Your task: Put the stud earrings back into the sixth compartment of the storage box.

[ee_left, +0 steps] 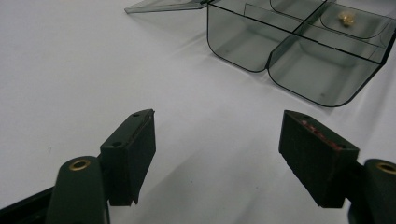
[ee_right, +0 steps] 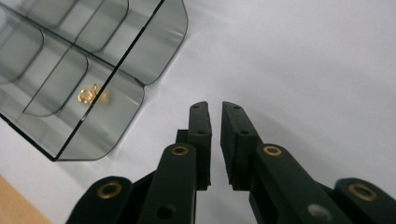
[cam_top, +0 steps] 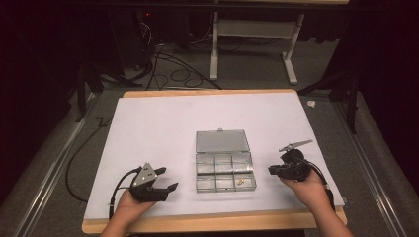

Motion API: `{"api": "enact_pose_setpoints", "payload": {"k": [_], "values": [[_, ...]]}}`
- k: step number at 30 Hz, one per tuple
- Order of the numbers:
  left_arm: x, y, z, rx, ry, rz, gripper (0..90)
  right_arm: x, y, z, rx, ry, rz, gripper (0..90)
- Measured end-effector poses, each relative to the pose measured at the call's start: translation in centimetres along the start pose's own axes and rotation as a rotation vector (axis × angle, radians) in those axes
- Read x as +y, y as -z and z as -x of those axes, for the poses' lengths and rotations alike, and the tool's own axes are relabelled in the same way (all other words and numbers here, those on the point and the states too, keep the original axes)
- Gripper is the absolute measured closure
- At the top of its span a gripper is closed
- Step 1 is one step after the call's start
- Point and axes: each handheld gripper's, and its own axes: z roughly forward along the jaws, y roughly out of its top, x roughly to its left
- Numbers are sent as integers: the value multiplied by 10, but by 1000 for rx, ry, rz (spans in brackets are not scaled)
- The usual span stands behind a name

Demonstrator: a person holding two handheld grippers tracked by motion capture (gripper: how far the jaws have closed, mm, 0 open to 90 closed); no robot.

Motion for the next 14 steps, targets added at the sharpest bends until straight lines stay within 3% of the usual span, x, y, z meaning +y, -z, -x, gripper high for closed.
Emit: {"api": "enact_pose_setpoints", "payload": {"k": [5, 7, 9, 11, 14], "values": [[0, 0, -1, -3, 5, 5, 279, -30, -7, 4, -35, -39, 178, 761], [0, 1, -1, -3, 12, 5, 279, -44, -9, 2, -80, -23, 265, 720], [0, 0, -1, -3, 13, 2, 279, -48, -9, 3, -65, -14, 288, 706], [0, 1, -1, 2, 10, 3, 279, -49, -8, 3, -88, -1, 288, 699], [0, 0, -1, 3, 12, 3, 279, -50, -8, 3, -65, -32, 311, 627]]}}
